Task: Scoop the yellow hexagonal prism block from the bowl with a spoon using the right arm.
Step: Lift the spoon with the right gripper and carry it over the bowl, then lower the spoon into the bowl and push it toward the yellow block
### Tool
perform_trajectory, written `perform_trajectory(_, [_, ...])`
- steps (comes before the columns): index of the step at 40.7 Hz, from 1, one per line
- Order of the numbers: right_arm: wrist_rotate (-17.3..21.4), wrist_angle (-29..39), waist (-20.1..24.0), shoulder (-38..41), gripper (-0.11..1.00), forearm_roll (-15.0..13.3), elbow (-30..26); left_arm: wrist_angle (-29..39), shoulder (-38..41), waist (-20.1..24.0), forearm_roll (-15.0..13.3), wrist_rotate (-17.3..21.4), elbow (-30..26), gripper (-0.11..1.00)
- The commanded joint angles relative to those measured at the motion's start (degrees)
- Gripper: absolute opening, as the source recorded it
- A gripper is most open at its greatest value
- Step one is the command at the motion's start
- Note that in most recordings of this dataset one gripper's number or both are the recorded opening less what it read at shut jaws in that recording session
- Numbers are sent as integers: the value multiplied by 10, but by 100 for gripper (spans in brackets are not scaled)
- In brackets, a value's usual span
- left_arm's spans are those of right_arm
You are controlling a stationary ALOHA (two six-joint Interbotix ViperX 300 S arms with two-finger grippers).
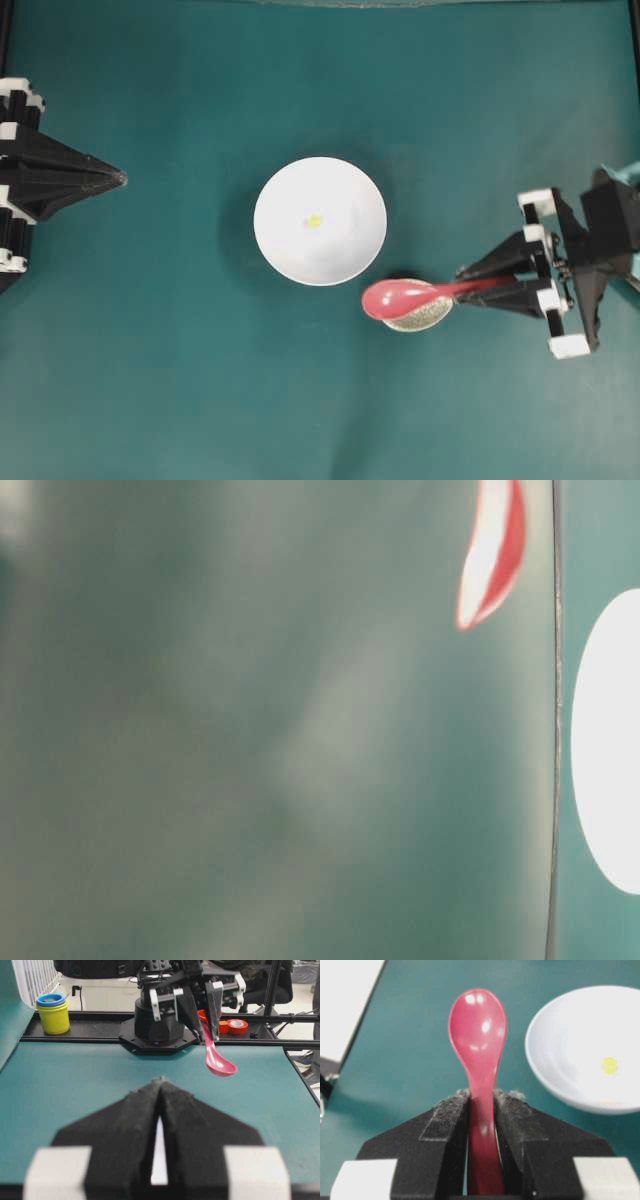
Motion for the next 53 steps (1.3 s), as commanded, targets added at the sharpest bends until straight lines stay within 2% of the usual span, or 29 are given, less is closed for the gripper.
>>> perform_trajectory(1, [-10, 77, -37, -9, 22, -1, -44, -6, 2, 0, 1, -1, -17, 0])
perform_trajectory(4, [-11, 127, -72, -8, 22, -1, -68, -6, 1, -1, 1, -1, -17, 0])
perform_trajectory(10, [-11, 185, -124, 3, 22, -1, -101, -5, 1, -1, 1, -1, -17, 0])
perform_trajectory(22, [-2, 267, -196, 53, 22, -1, -162, -4, 1, -4, 1, -1, -17, 0])
perform_trajectory(32, [33, 355, -231, 112, 22, -1, -223, -4, 1, -7, 2, -1, -18, 0])
perform_trajectory(45, [73, 435, -239, 180, 22, -1, -294, -5, 1, -11, 1, -1, -17, 0])
perform_trajectory(53, [116, 475, -243, 213, 22, -19, -330, -6, 1, -11, 1, -1, -17, 0])
